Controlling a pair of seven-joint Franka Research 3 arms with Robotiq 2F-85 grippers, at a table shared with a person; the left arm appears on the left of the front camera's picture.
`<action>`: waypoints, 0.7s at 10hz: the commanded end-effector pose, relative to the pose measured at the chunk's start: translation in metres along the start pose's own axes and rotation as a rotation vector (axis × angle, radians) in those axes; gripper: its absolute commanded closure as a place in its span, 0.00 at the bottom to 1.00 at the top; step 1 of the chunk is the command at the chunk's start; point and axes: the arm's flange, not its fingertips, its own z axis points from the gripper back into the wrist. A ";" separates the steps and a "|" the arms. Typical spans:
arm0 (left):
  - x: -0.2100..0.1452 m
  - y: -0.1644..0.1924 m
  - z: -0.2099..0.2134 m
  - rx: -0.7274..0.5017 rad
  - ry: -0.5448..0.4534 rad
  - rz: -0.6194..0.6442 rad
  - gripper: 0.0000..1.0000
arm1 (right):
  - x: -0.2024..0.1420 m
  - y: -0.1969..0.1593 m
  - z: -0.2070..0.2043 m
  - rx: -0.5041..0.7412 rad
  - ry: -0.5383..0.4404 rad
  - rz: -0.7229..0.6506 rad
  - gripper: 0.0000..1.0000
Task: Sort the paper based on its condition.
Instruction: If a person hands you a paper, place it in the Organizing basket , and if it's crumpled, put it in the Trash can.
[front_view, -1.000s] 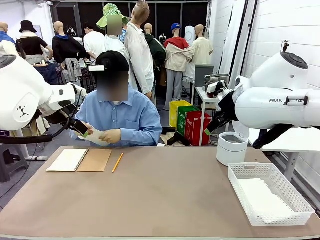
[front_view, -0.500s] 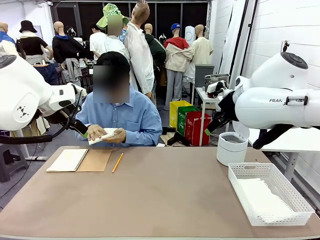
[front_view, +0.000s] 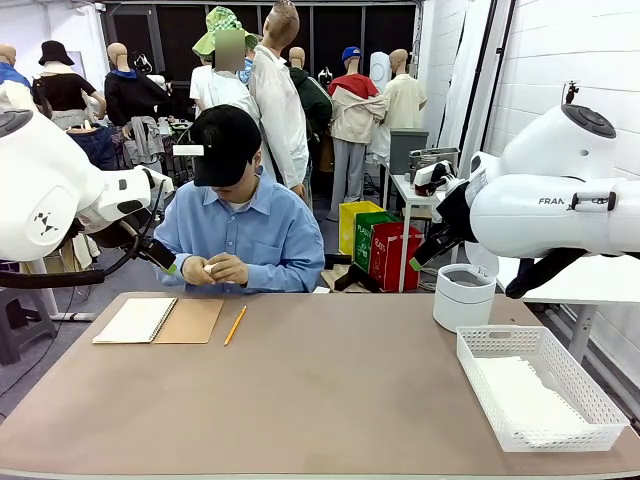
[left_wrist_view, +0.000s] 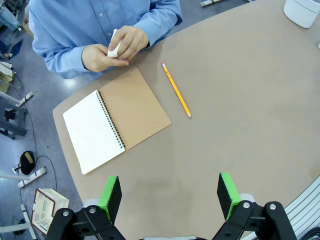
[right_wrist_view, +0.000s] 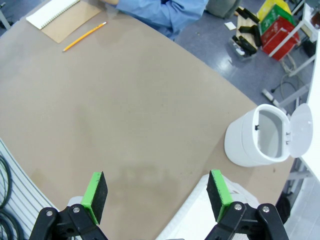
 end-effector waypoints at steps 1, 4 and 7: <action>0.000 0.001 -0.001 -0.001 0.002 0.001 0.00 | 0.000 -0.002 0.001 0.001 -0.002 -0.004 0.00; 0.000 0.001 -0.001 -0.001 0.002 0.001 0.00 | 0.000 -0.002 0.001 0.001 -0.002 -0.004 0.00; 0.000 0.001 -0.001 -0.001 0.002 0.001 0.00 | 0.000 -0.002 0.001 0.001 -0.002 -0.004 0.00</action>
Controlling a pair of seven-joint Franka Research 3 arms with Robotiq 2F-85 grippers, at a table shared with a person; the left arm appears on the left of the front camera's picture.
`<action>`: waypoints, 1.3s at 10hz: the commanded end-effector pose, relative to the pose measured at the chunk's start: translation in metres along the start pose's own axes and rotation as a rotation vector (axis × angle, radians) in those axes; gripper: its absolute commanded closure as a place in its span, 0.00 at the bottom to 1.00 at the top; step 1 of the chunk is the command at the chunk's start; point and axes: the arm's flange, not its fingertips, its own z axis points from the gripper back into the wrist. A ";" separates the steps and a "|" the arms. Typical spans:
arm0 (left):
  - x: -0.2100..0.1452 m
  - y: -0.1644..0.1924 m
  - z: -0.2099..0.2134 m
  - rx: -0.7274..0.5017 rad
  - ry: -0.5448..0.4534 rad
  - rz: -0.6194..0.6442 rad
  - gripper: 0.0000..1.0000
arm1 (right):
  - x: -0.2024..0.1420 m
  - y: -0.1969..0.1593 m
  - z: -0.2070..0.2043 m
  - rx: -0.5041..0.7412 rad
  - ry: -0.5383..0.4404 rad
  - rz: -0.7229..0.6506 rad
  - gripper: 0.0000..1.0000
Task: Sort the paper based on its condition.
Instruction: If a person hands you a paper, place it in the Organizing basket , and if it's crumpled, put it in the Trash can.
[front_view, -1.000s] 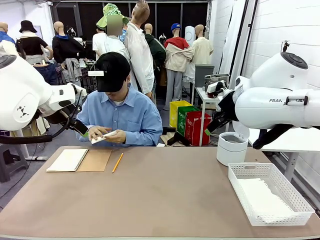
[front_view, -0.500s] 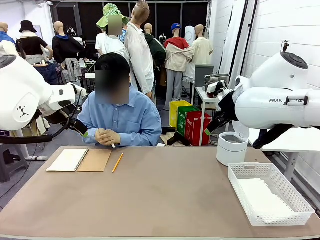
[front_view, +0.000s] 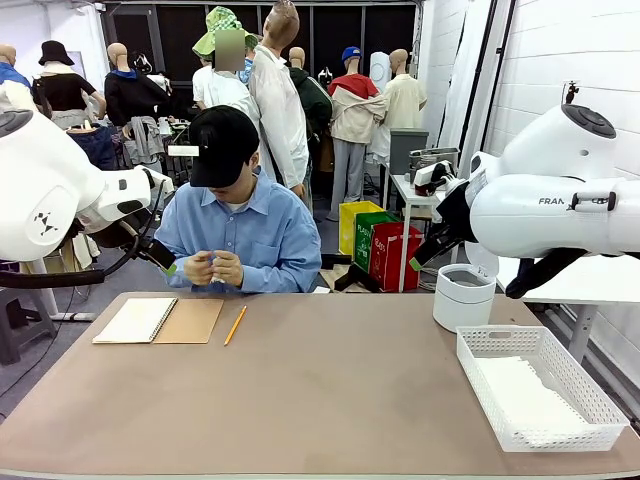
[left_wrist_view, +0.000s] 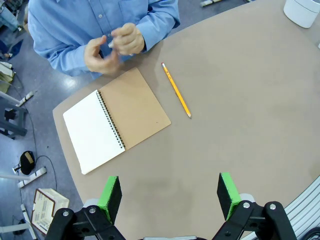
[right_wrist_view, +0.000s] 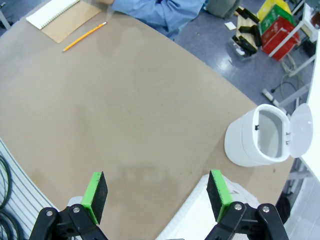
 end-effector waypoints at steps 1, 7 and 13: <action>0.000 0.001 -0.001 -0.001 0.002 0.001 0.00 | 0.000 -0.002 0.001 0.001 -0.002 -0.004 0.00; 0.000 0.001 -0.001 -0.001 0.002 0.001 0.00 | 0.000 -0.002 0.001 0.001 -0.002 -0.004 0.00; 0.000 0.001 -0.001 -0.001 0.002 0.001 0.00 | 0.000 -0.002 0.001 0.001 -0.002 -0.004 0.00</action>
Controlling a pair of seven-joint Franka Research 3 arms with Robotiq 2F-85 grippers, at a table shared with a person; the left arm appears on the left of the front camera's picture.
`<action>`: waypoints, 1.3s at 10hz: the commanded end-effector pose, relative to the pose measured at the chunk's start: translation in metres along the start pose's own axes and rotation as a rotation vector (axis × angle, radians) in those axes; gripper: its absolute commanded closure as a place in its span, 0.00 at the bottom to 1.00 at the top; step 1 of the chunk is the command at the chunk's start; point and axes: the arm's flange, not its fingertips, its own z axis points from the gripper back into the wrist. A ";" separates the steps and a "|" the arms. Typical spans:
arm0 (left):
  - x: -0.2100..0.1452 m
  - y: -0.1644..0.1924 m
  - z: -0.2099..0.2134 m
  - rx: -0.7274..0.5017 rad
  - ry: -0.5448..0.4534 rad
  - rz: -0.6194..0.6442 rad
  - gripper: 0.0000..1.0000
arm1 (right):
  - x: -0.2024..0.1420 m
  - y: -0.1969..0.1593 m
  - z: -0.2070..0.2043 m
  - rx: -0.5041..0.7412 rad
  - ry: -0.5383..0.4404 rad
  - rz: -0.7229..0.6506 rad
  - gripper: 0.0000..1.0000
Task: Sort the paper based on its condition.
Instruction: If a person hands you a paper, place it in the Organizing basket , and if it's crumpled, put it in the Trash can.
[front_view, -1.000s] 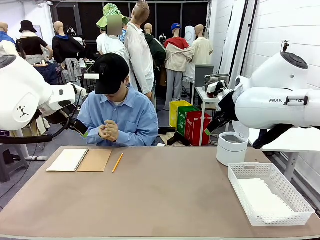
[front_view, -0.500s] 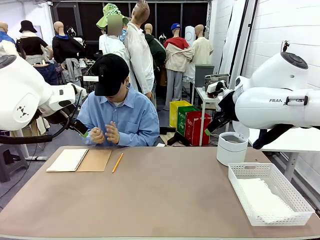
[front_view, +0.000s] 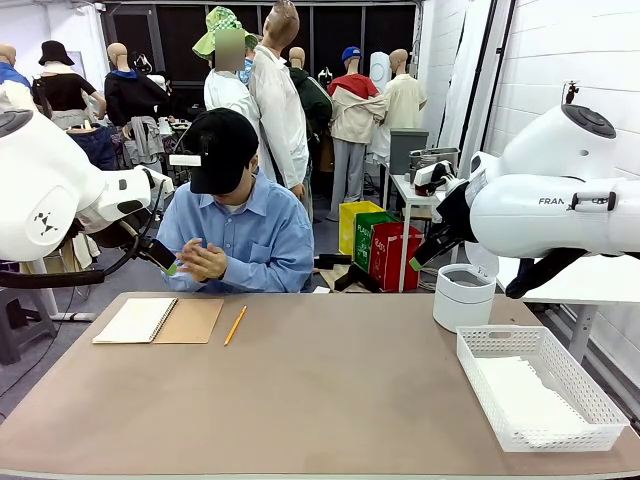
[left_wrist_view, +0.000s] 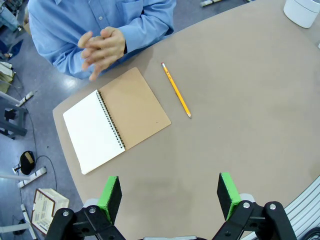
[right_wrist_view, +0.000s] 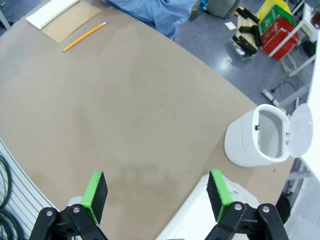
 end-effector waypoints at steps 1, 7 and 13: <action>0.000 0.001 -0.001 -0.001 0.002 0.001 0.00 | 0.000 -0.002 0.001 0.001 -0.002 -0.004 0.00; 0.000 0.001 -0.001 -0.001 0.002 0.001 0.00 | 0.000 -0.002 0.001 0.001 -0.002 -0.004 0.00; 0.000 0.001 -0.001 -0.001 0.002 0.001 0.00 | 0.000 -0.002 0.001 0.001 -0.002 -0.004 0.00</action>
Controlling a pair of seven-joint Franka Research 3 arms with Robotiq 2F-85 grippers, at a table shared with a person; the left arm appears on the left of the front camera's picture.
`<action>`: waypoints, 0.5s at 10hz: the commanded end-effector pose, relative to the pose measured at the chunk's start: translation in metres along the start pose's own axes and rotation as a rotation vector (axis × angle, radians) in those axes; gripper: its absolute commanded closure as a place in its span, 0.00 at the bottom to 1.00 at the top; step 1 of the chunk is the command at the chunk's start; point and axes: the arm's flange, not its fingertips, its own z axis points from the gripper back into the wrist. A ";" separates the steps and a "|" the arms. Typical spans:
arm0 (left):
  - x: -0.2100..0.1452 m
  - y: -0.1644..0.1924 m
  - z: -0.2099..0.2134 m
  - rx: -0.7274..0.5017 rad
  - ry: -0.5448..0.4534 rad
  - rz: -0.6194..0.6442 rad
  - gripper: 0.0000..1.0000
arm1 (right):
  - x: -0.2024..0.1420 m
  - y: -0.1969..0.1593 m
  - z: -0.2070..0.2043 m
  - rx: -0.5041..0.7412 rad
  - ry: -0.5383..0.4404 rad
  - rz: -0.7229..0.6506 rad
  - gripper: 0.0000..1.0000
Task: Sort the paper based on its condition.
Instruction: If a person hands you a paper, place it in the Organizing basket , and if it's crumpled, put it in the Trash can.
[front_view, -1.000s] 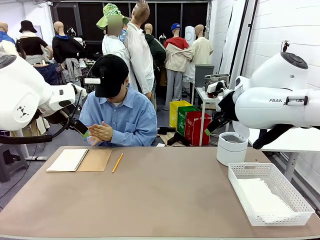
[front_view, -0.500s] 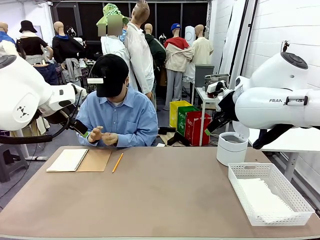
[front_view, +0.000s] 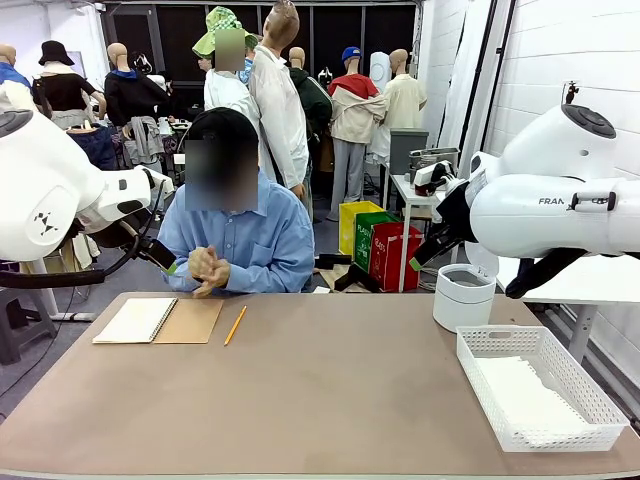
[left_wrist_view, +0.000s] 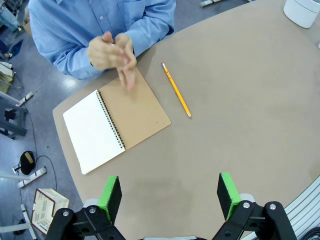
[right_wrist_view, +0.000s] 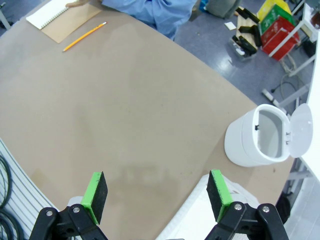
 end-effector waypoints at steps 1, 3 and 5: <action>0.000 0.001 -0.001 -0.001 0.002 0.001 0.00 | 0.000 -0.002 0.001 0.001 -0.002 -0.004 0.00; 0.000 0.001 -0.001 -0.001 0.002 0.001 0.00 | 0.000 -0.002 0.001 0.001 -0.002 -0.004 0.00; 0.000 0.001 -0.001 -0.001 0.002 0.001 0.00 | 0.000 -0.002 0.001 0.001 -0.002 -0.004 0.00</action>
